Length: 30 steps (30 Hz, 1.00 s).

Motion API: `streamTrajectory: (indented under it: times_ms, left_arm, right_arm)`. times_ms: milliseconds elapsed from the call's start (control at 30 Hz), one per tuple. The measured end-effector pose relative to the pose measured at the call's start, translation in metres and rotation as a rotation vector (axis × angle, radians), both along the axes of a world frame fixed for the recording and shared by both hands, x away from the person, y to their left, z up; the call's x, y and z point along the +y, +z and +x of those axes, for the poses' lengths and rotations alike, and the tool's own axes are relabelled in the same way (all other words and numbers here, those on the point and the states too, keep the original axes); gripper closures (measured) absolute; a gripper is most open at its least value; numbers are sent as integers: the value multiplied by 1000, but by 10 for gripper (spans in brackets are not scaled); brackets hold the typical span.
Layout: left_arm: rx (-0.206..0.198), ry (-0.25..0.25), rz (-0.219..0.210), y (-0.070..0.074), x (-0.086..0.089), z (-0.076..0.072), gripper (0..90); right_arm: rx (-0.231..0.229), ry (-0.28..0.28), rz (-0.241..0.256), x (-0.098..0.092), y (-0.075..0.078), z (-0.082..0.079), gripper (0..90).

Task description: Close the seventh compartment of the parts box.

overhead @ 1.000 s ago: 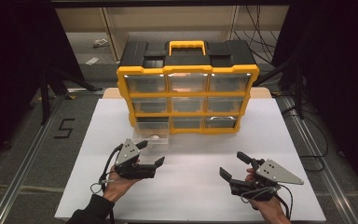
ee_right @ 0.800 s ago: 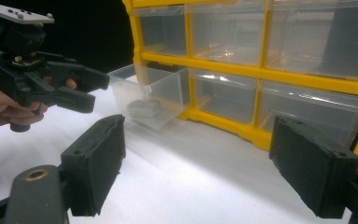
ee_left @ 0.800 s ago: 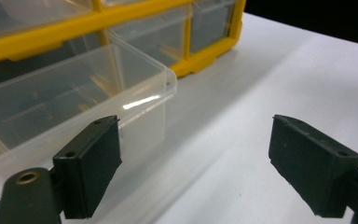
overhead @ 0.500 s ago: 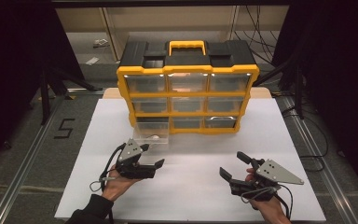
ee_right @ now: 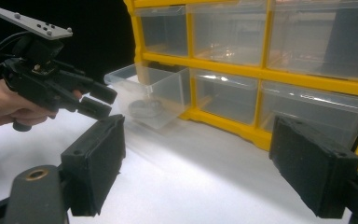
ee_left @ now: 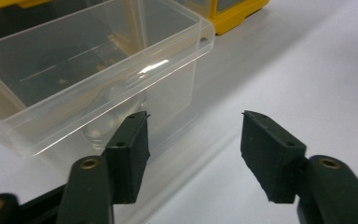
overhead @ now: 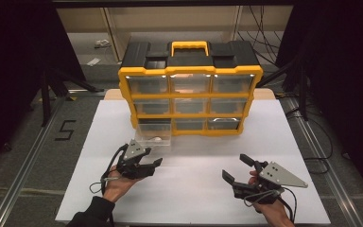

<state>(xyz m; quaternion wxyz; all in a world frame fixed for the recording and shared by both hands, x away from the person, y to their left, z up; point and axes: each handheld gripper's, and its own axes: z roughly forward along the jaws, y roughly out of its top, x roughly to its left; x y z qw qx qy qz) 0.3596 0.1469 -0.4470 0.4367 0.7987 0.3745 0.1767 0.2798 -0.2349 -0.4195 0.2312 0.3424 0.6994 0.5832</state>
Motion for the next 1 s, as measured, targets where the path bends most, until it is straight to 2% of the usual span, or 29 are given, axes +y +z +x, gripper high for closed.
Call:
streamTrajectory:
  times_ms: [133,300,433,600,1000]
  left_arm:
    - [7,16,10,1,2,5,561]
    - [3,40,40,0,3,7,711]
    - [7,50,65,-1,4,12,792]
    - [21,70,69,-5,7,20,886]
    - [23,70,85,-9,3,30,897]
  right_arm:
    - [13,-6,-8,-2,0,1,193]
    - [4,-4,-7,0,0,1,194]
    - [-2,-1,-13,1,-1,0,194]
    - [0,-2,-10,1,0,0,194]
    - [2,-1,-10,1,0,1,194]
